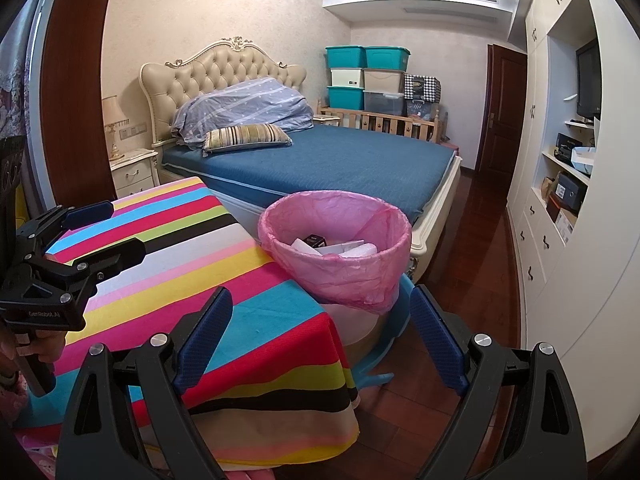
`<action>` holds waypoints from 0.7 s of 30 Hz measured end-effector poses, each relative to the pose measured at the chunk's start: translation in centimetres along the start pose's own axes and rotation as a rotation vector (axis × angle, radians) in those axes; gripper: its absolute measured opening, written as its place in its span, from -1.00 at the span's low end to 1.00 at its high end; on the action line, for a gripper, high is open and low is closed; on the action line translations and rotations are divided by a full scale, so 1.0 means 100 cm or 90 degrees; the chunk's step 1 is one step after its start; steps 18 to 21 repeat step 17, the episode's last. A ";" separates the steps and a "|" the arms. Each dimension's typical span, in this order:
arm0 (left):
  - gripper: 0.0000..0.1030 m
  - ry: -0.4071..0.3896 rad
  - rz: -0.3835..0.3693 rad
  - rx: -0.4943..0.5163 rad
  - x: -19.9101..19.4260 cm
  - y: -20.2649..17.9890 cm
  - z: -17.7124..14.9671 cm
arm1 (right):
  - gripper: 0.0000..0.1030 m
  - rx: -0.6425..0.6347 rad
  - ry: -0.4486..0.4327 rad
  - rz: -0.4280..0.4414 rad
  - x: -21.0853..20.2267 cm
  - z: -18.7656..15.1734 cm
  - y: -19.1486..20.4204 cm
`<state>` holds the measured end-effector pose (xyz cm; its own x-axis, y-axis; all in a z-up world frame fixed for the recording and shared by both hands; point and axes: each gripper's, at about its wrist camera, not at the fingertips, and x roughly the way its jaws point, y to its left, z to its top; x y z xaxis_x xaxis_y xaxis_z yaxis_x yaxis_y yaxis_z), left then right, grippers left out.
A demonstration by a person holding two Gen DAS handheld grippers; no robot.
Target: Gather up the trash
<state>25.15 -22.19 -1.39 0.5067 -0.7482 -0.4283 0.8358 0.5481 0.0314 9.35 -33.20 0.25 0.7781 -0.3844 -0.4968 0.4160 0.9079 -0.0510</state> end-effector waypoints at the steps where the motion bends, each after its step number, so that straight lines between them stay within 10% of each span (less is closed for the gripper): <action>1: 0.91 0.001 -0.003 -0.001 0.001 0.000 0.000 | 0.65 -0.001 0.000 0.001 -0.001 -0.001 0.000; 21: 0.91 0.001 0.020 -0.008 -0.011 0.009 -0.006 | 0.65 -0.017 0.000 0.015 0.001 0.001 0.006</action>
